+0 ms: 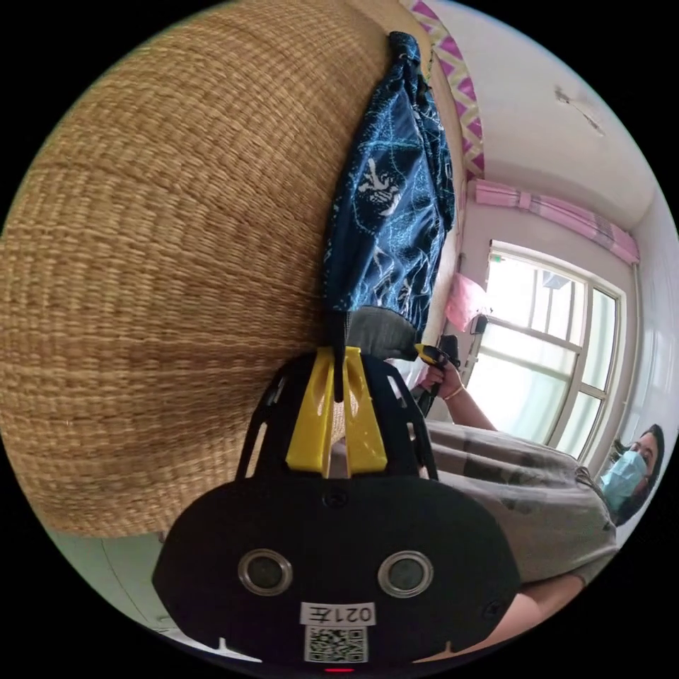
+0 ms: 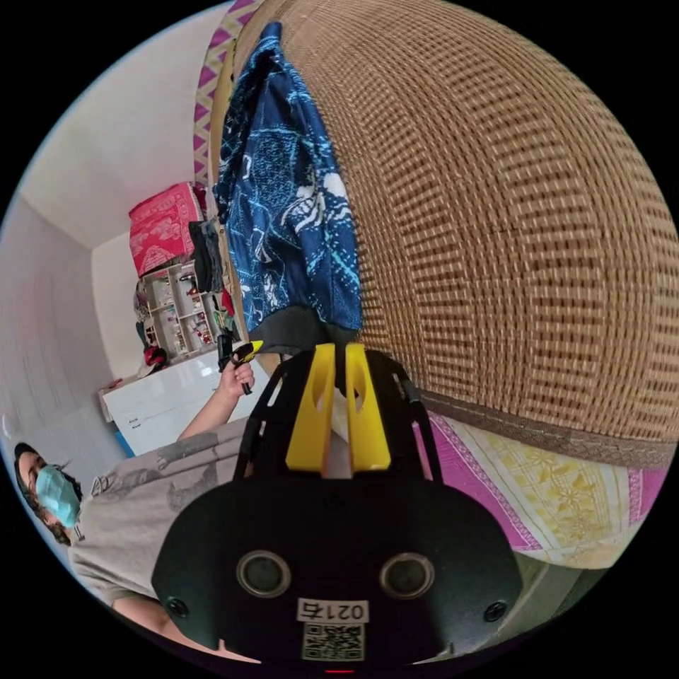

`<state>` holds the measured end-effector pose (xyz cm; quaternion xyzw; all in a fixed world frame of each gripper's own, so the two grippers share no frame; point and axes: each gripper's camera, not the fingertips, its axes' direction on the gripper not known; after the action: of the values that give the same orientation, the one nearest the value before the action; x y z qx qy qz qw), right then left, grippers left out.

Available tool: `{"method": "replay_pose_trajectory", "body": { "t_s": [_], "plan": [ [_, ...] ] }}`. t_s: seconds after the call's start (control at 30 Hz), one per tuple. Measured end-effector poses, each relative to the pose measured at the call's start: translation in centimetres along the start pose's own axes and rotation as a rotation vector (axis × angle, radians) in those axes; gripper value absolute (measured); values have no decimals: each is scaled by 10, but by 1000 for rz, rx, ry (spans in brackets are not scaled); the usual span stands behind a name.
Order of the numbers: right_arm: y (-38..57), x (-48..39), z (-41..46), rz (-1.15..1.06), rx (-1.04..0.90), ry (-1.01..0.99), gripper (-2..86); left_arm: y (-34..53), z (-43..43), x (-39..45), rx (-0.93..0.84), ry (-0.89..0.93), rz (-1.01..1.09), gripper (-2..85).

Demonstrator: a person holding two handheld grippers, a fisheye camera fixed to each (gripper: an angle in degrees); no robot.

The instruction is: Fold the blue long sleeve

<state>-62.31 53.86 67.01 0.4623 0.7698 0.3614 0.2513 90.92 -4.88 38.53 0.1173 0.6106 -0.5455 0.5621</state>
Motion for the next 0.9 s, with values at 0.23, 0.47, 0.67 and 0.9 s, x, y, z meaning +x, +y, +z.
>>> {"method": "replay_pose_trajectory", "body": {
  "t_s": [0.23,0.47,0.67,0.9],
  "plan": [
    [19,30,-51,-77,-28,-123,6,24,-10,32,-4,65,153,-9],
    [49,56,-50,-28,-183,-72,5,57,0,33,-101,92,81,-9],
    [43,41,-64,5,-196,-205,4,30,-34,86,-101,151,137,-9],
    [-67,-46,-110,-147,-66,-277,6,-115,-89,183,-139,132,295,-9]
  ]
}}
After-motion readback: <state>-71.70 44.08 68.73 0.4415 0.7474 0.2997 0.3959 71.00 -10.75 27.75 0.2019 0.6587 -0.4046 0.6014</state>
